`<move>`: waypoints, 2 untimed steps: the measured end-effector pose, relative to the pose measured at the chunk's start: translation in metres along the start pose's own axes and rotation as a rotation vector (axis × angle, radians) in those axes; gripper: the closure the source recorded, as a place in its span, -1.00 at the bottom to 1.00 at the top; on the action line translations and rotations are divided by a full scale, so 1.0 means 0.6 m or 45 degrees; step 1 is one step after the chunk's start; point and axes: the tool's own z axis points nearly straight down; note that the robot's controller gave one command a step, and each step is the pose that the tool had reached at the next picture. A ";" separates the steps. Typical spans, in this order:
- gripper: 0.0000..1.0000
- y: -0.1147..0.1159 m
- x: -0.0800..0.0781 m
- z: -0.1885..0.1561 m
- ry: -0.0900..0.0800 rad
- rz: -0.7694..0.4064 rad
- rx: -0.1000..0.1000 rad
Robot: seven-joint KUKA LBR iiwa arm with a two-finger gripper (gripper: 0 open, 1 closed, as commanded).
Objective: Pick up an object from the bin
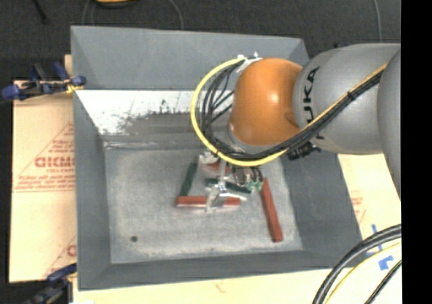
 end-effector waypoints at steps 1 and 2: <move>-1.00 -0.039 0.012 0.117 -0.007 -0.009 0.000; 1.00 -0.041 0.010 0.117 -0.007 -0.002 -0.001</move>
Offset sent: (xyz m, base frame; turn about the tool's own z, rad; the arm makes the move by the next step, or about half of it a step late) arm -0.0158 -0.0270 -0.0848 0.0834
